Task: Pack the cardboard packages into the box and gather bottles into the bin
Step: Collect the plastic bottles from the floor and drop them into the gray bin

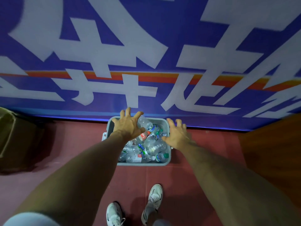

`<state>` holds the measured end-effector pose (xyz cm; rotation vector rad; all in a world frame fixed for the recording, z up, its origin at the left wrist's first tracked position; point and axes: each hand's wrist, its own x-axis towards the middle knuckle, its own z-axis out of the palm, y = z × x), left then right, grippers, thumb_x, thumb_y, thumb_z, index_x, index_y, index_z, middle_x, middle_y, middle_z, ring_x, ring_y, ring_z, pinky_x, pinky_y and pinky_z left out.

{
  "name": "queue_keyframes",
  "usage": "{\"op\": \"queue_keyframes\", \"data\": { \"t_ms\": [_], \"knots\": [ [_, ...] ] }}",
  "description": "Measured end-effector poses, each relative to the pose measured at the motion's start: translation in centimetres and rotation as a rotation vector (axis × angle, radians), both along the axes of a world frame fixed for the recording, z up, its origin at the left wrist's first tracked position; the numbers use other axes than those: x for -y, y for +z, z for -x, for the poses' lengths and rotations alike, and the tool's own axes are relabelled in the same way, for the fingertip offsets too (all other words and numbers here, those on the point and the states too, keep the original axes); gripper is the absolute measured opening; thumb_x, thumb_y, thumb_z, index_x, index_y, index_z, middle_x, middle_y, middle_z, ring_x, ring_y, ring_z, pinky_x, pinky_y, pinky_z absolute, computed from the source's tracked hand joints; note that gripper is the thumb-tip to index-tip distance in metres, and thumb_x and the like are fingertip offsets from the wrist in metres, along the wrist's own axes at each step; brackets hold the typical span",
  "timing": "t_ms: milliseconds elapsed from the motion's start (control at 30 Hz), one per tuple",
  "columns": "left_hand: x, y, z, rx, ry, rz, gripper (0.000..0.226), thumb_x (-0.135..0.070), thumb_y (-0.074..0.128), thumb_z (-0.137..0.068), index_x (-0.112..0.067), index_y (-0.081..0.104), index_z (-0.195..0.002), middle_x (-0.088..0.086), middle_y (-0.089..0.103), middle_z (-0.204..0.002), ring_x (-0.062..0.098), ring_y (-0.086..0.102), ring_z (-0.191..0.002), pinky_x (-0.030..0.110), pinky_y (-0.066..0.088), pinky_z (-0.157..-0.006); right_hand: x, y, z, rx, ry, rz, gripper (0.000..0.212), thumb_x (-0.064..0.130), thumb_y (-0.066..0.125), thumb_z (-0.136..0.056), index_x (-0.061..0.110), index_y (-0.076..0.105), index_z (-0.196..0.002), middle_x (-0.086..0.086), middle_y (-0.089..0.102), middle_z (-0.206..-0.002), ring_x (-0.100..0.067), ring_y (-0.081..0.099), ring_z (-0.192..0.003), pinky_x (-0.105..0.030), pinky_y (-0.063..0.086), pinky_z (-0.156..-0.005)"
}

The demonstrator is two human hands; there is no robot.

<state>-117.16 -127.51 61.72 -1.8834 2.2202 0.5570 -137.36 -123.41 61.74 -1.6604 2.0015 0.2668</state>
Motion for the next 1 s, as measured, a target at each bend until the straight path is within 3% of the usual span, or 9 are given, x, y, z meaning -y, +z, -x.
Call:
{"op": "queue_keyframes", "data": {
  "t_ms": [267,433,767,1000],
  "knots": [
    [-0.9,5.7,-5.1,0.014,-0.013,0.049,0.076,-0.063,0.055,-0.087,-0.044,0.021,-0.152,0.012,0.01,-0.162,0.036,0.013,-0.147,0.066,0.03,-0.106,0.4,6.7,-5.0,-0.053,0.07,0.046,0.084,0.048,0.063,-0.09,0.033,0.013,-0.156,-0.01,0.016,-0.158,-0.035,0.024,-0.141,-0.053,0.037,-0.107],
    [-1.7,9.6,-9.5,0.008,0.099,0.138,0.072,-0.062,0.051,-0.088,-0.043,0.024,-0.152,0.01,0.011,-0.163,0.034,0.012,-0.148,0.067,0.028,-0.108,2.7,10.8,-9.9,-0.049,0.226,0.133,0.078,0.048,0.061,-0.091,0.035,0.019,-0.155,-0.01,0.018,-0.157,-0.035,0.025,-0.14,-0.055,0.036,-0.108],
    [-12.2,16.3,-19.6,0.075,0.612,0.304,0.069,-0.062,0.052,-0.088,-0.044,0.027,-0.15,0.007,0.015,-0.162,0.033,0.012,-0.148,0.064,0.031,-0.104,1.8,17.5,-22.7,0.028,0.752,0.252,0.074,0.046,0.061,-0.091,0.034,0.023,-0.153,-0.011,0.023,-0.153,-0.035,0.028,-0.136,-0.052,0.037,-0.104],
    [-29.4,19.0,-26.5,0.132,1.018,0.357,0.068,-0.058,0.055,-0.083,-0.043,0.034,-0.146,0.008,0.023,-0.156,0.032,0.022,-0.14,0.063,0.038,-0.1,-9.1,20.8,-35.1,0.095,1.177,0.316,0.075,0.045,0.062,-0.087,0.034,0.025,-0.151,-0.01,0.029,-0.148,-0.036,0.032,-0.133,-0.051,0.039,-0.103]
  ]
}}
